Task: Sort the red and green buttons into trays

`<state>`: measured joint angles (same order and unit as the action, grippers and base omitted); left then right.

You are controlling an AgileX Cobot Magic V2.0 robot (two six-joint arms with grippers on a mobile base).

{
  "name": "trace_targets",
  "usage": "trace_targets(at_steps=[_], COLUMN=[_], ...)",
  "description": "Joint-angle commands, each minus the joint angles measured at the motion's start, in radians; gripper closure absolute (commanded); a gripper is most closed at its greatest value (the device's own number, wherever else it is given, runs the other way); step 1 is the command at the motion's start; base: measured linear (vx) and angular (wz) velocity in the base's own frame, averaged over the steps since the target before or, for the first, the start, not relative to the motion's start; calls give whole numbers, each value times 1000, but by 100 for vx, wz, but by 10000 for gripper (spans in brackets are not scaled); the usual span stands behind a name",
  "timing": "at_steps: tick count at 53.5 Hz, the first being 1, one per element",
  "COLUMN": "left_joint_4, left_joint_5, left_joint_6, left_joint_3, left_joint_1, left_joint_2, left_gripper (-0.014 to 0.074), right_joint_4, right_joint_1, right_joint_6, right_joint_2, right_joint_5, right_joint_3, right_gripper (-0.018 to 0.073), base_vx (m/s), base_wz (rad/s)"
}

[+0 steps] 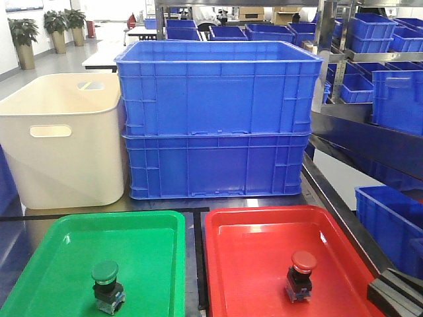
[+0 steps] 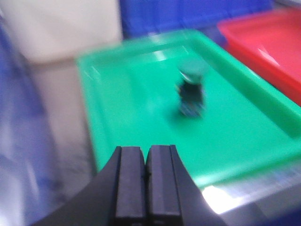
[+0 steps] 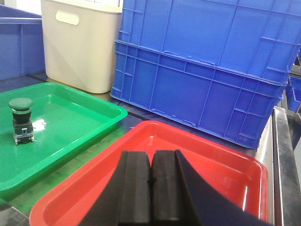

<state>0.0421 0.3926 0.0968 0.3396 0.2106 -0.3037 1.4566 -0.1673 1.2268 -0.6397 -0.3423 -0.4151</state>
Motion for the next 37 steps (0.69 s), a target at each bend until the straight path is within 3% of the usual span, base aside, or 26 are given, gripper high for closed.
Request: trace_targets(at_steps=[1,9,14,37], left_joint_4=[-25,-42,-42,-42], left_joint_5=[-214,-307,-393,-322], left_joint_6=[14,12,-2,-2], left_joint_3=[-82,-268,-345,-342], left_joint_1=[-47,-104,-105,-105], left_joint_2=[115,342,317,319], left_gripper=[601,601,601,601], right_joint_4=[-18,-18,-18,-18], right_joint_1=[-2,-2,-2,-2], right_joint_6=[0,0,0,0], right_joint_2=[4,4,6,3], right_joint_5=[-14,-14,-15,-15], right_joint_3=[-32,-32,-29,-29], right_gripper=[571,571,571,571], base_vx=[0,0,0,0], base_wz=[0,0,0,0])
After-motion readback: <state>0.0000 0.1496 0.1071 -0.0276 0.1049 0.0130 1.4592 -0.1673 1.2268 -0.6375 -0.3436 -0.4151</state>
